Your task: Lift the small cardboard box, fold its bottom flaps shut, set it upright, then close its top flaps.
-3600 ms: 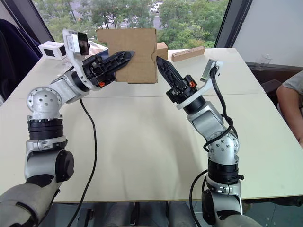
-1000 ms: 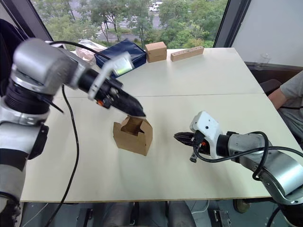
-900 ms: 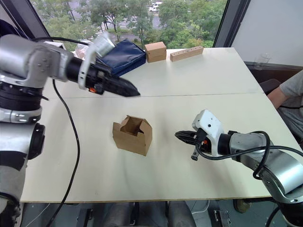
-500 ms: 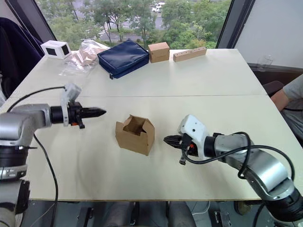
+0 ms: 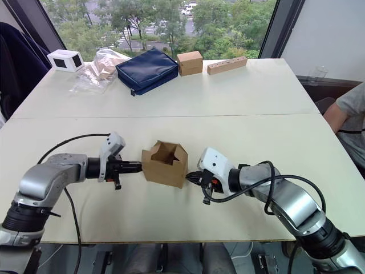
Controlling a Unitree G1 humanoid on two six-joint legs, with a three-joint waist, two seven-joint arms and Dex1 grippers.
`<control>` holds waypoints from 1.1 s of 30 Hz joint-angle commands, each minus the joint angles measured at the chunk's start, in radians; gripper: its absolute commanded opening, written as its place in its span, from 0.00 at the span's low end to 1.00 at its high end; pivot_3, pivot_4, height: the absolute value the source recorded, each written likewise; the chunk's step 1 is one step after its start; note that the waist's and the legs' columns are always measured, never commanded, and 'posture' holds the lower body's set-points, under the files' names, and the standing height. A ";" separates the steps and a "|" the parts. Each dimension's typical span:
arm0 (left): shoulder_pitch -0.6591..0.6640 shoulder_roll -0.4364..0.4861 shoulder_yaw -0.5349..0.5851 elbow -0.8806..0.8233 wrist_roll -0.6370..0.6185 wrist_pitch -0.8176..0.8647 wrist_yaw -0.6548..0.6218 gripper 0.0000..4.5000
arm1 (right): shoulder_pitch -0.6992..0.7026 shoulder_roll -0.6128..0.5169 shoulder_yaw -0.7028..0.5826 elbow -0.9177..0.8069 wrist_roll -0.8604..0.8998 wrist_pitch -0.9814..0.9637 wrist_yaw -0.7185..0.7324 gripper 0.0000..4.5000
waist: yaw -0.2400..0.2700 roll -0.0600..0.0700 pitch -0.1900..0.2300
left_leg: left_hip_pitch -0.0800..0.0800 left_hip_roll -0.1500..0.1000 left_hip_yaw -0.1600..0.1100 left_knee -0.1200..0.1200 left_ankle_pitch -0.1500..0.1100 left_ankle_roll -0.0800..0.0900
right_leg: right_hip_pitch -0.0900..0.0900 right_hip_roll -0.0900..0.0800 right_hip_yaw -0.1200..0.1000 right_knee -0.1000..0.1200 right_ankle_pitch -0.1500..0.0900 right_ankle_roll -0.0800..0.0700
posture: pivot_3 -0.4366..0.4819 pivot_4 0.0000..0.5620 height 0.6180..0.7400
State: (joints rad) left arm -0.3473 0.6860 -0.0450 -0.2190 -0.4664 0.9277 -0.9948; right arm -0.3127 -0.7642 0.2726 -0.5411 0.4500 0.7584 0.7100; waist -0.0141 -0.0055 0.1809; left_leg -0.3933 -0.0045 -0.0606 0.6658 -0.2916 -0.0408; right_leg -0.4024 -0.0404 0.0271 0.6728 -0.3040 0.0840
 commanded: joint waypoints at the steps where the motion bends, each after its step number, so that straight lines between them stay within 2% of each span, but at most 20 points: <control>1: 0.025 0.010 0.005 -0.071 -0.038 0.020 0.012 0.01 | -0.012 -0.007 -0.001 0.030 -0.061 -0.064 0.022 0.00 | 0.000 0.000 0.000 | 0.000 0.000 0.000 0.000 0.000 0.000 | 0.000 0.000 0.000 0.000 0.000 0.000 | 0.48 0.27 1.00; 11: 0.088 0.034 0.056 -0.083 -0.041 -0.029 0.058 0.01 | 0.005 -0.012 -0.043 0.060 -0.095 -0.111 0.084 0.00 | 0.001 0.000 0.000 | 0.000 0.000 0.000 0.000 0.000 0.000 | 0.000 0.000 -0.001 0.000 0.000 0.000 | 0.48 0.27 1.00; 13: 0.068 0.035 0.122 -0.071 -0.100 -0.028 0.030 0.01 | 0.019 -0.063 -0.074 0.063 -0.100 -0.118 0.120 0.00 | 0.003 0.000 0.000 | 0.000 0.000 0.000 0.000 0.000 0.000 | 0.000 -0.001 -0.001 0.000 0.000 0.000 | 0.48 0.27 1.00; 15: 0.017 0.042 0.175 -0.053 -0.202 0.044 -0.015 0.01 | 0.016 -0.103 -0.110 0.070 -0.085 -0.112 0.155 0.00 | 0.004 0.000 0.000 | 0.000 -0.001 0.000 0.000 0.000 0.000 | 0.001 -0.001 -0.001 0.000 0.000 0.000 | 0.48 0.27 1.00; 17: -0.037 0.046 0.188 -0.030 -0.242 0.072 -0.026 0.01 | -0.007 -0.111 -0.151 0.085 -0.054 -0.100 0.172 0.00 | 0.004 0.000 0.000 | 0.000 -0.001 0.000 0.000 0.000 0.000 | 0.002 -0.002 -0.003 -0.001 0.000 0.000 | 0.48 0.27 1.00; 21: -0.103 0.045 0.140 0.010 -0.215 0.038 -0.019 0.01 | -0.071 -0.073 -0.194 0.121 -0.009 -0.083 0.184 0.00 | -0.004 0.000 0.000 | 0.002 -0.001 0.000 0.000 0.000 0.000 | 0.003 -0.001 -0.003 -0.001 0.000 0.000 | 0.48 0.27 1.00; 29: -0.166 0.018 0.009 0.067 -0.143 -0.049 -0.040 0.01 | -0.166 0.036 -0.115 0.153 -0.029 -0.080 0.186 0.00 | -0.001 0.000 0.000 | 0.002 -0.001 0.000 0.000 0.000 0.000 | 0.003 -0.001 -0.003 -0.001 0.000 0.000 | 0.48 0.27 1.00; 33: -0.175 0.011 -0.007 0.067 -0.147 -0.050 -0.046 0.01 | -0.183 0.061 -0.101 0.145 -0.019 -0.063 0.194 0.00 | 0.000 0.000 0.000 | 0.002 -0.001 0.000 0.000 0.000 0.000 | 0.003 -0.001 -0.003 -0.001 0.000 0.000 | 0.48 0.27 1.00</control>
State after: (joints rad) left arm -0.5018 0.6947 -0.0562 -0.1368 -0.6124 0.8895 -1.0275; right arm -0.4773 -0.7079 0.1804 -0.3705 0.4166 0.6920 0.8978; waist -0.0144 -0.0053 0.1808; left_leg -0.3912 -0.0055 -0.0607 0.6656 -0.2917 -0.0405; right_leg -0.3995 -0.0418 0.0243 0.6718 -0.3039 0.0842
